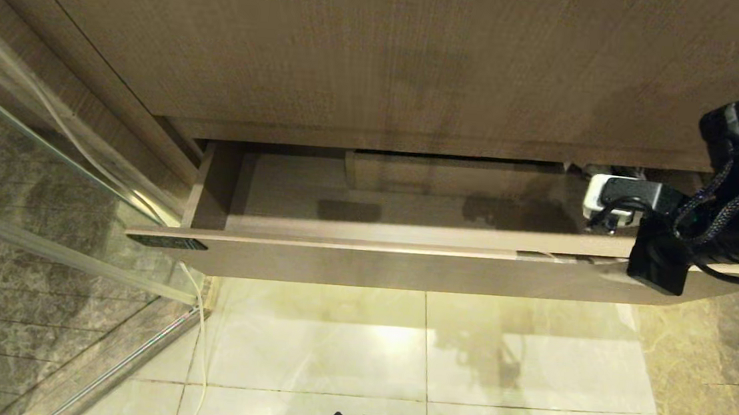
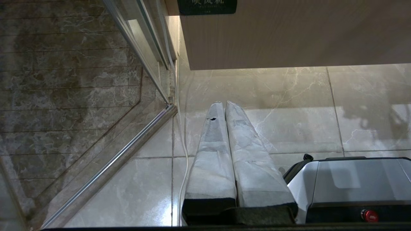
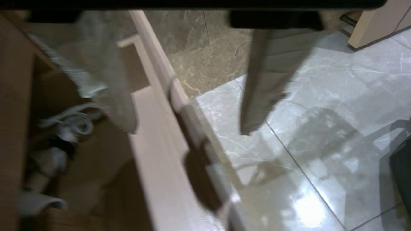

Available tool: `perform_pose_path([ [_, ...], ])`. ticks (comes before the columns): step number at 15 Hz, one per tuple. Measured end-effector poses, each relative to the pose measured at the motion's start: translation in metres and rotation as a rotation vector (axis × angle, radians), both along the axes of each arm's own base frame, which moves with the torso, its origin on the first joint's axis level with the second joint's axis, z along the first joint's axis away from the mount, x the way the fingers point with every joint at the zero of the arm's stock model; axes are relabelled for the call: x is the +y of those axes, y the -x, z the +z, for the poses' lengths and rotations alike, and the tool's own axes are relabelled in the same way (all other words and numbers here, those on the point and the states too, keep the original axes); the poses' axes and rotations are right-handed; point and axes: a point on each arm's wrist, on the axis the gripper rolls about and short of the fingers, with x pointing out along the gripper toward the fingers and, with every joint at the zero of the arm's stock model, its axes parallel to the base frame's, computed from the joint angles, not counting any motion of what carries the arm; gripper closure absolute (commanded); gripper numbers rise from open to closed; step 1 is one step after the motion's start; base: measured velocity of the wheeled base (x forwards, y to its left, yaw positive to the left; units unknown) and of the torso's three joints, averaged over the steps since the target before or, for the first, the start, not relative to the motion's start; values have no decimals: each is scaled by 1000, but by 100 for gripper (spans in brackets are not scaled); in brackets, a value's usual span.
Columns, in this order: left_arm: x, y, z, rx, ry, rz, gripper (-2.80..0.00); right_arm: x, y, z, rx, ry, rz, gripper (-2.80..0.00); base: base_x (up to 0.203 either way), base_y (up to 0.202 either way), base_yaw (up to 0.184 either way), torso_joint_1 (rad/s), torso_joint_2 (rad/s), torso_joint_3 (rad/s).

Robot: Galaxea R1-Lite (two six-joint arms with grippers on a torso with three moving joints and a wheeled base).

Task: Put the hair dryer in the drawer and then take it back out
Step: Pull open the drawer

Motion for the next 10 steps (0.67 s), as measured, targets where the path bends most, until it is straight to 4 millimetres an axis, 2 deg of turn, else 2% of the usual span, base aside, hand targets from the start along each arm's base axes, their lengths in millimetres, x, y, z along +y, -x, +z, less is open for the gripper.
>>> perform_pose_path([
  [5,0,0,0,0,0,0,0,-10,27,6,-19,-28,-48,0,0,0,0,0,0,0],
  [7,0,0,0,0,0,-1,0,-16,27,0,0,-36,-82,0,0,0,0,0,0,0],
  [10,0,0,0,0,0,0,0,-30,12,-11,37,-40,-156,0,0,0,0,0,0,0],
])
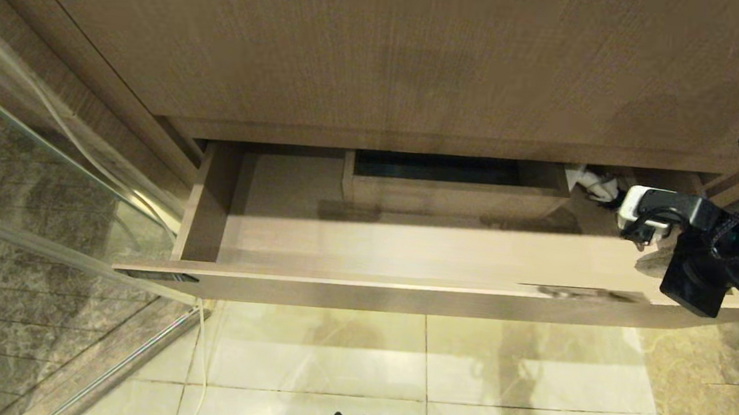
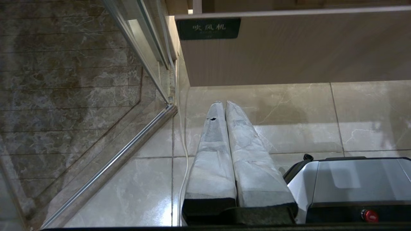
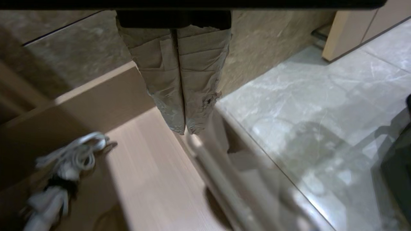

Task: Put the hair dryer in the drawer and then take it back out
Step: Pull open the drawer

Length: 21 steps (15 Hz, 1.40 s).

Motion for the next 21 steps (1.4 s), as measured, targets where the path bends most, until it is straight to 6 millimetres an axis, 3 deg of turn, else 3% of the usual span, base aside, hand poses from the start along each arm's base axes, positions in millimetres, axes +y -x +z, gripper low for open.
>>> perform_pose_path([
  [7,0,0,0,0,0,0,0,-51,-59,-19,34,-91,-257,0,0,0,0,0,0,0],
  [13,0,0,0,0,0,1,0,-61,-101,-25,-64,-141,-252,0,0,0,0,0,0,0],
  [21,0,0,0,0,0,1,0,-79,-129,-34,-111,-129,-254,0,0,0,0,0,0,0],
])
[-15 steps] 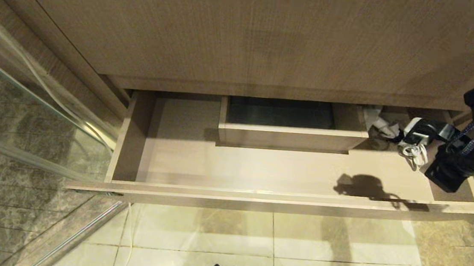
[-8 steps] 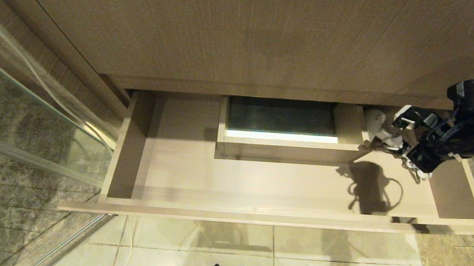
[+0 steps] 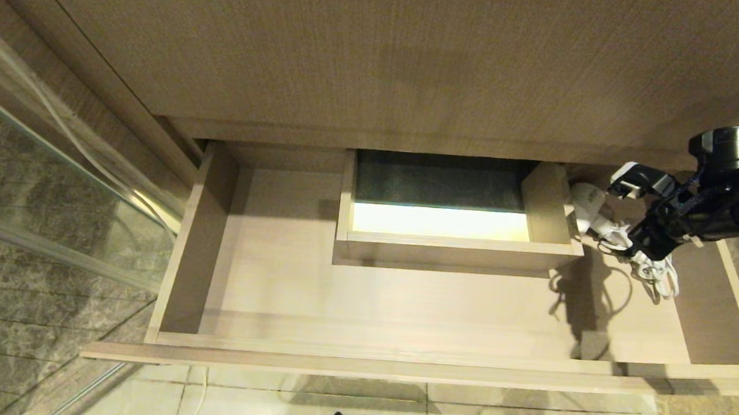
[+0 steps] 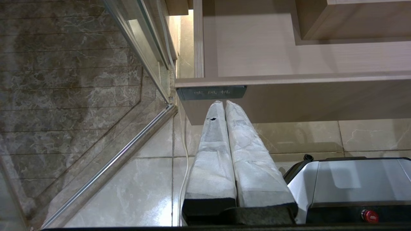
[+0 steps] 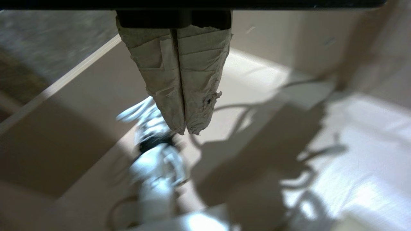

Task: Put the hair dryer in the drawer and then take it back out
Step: Pull open the drawer

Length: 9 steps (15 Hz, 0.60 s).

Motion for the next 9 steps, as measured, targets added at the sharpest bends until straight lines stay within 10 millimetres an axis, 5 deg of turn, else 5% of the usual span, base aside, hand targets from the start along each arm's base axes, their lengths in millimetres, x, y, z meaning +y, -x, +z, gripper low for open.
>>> perform_pose_path([
  [6,0,0,0,0,0,0,0,-32,-14,-14,-15,82,116,-15,0,0,0,0,0,0],
  [7,0,0,0,0,0,0,0,-39,-16,-16,-19,103,163,-280,0,0,0,0,0,0],
  [9,0,0,0,0,0,0,0,-49,-20,-23,-10,146,261,-280,0,0,0,0,0,0],
])
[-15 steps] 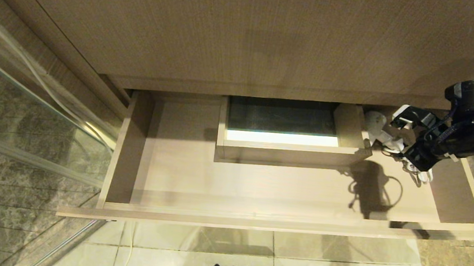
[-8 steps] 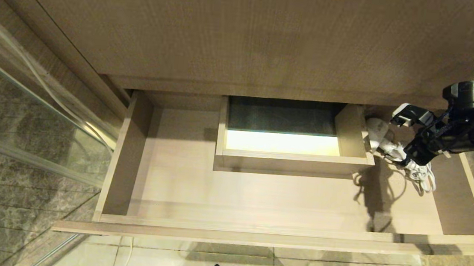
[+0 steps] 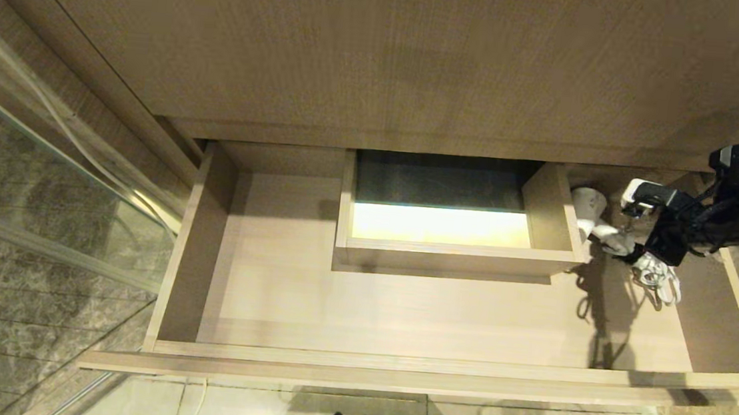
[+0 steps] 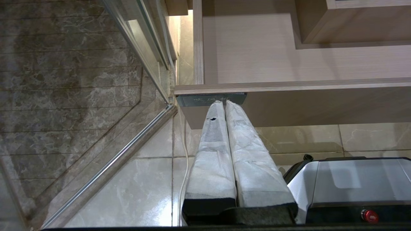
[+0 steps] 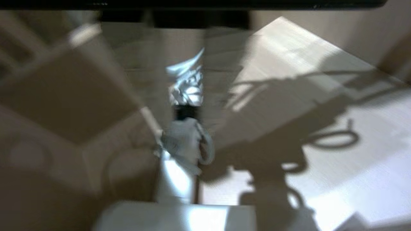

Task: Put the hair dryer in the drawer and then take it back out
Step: Pull open the drawer, then take the hairdryer out

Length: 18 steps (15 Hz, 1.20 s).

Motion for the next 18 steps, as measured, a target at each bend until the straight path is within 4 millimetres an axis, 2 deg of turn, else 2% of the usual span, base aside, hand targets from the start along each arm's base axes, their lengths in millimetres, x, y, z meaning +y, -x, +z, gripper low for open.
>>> perform_pose_path([
  [4,0,0,0,0,0,0,0,-8,-12,-14,16,33,41,-280,0,0,0,0,0,0],
  [9,0,0,0,0,0,0,0,-8,-26,-24,9,56,104,-280,0,0,0,0,0,0],
  [18,0,0,0,0,0,0,0,-12,-54,-30,-26,108,83,-280,0,0,0,0,0,0],
])
